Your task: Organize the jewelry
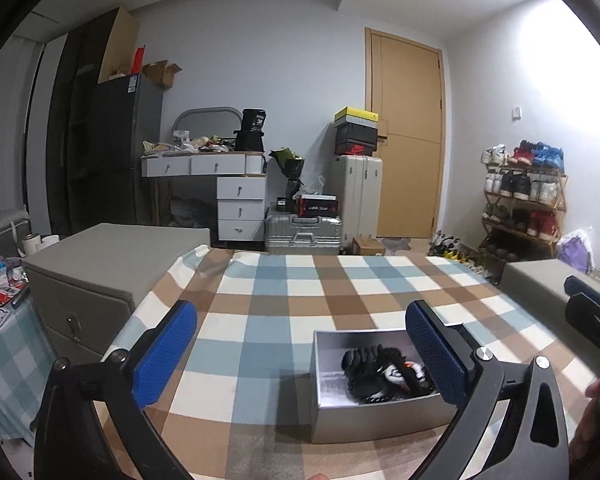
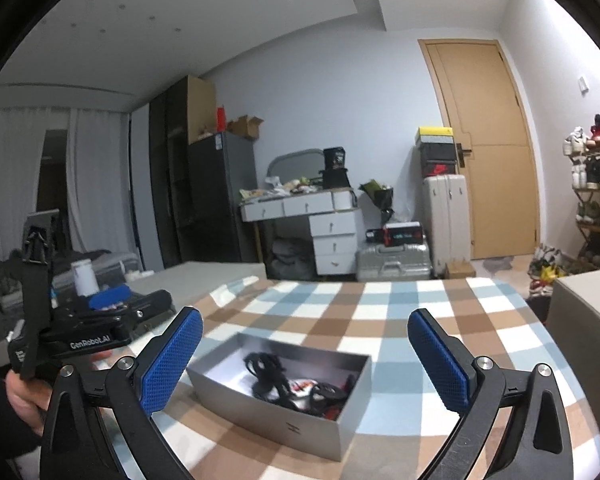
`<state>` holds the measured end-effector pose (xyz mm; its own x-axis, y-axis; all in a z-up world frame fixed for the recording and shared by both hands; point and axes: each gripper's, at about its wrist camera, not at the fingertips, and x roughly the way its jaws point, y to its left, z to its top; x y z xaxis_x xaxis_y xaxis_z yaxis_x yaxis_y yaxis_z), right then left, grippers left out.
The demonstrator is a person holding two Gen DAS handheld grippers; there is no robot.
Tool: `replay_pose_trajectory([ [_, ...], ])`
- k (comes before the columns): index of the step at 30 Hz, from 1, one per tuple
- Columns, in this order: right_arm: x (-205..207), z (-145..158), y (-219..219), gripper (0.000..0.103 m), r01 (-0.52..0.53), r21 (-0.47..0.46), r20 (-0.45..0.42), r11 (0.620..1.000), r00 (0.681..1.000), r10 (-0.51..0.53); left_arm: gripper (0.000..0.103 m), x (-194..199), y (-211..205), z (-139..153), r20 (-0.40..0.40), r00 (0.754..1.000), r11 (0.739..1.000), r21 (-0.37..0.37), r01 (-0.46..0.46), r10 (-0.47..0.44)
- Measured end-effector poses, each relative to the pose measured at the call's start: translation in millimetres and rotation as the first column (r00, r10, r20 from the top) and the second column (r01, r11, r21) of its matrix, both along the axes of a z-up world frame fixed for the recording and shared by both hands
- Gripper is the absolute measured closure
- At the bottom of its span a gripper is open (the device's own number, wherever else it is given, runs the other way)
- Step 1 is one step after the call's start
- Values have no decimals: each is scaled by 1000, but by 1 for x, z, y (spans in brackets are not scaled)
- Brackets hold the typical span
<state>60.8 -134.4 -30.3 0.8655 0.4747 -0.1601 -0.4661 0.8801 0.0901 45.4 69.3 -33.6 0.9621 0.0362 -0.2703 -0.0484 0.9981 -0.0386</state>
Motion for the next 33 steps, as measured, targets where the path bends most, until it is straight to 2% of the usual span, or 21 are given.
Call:
replay_pose_trajectory([
  [3,3,-8,1,0,32,-28,-17,999,999,-32,1,-3,-4,-6,4,1000,1000,25,-16,15],
  [9,8,-21,3,0,82,-65,-65,995,994,-86,1,-6,-2,-15,15,999,999,25,-44,44],
  [14,13,-25,9,0,66,-108,-105,992,991,-77,1,-9,-2,-16,21,999,1000,8,-26,26],
  [18,4,-25,20,0,56,-165,-63,985,996,-67,1,-4,-4,-15,-11,1000,1000,3,-14,14],
  [20,4,-26,23,0,44,-174,-64,984,996,-56,1,2,-6,-16,-51,999,1000,15,-13,13],
  [25,7,-25,19,0,53,-161,-70,986,995,-65,1,-4,-15,-16,-34,999,999,41,-3,4],
  [33,8,-25,19,0,47,-163,-71,985,996,-59,1,-3,-14,-17,-39,999,999,37,-9,11],
])
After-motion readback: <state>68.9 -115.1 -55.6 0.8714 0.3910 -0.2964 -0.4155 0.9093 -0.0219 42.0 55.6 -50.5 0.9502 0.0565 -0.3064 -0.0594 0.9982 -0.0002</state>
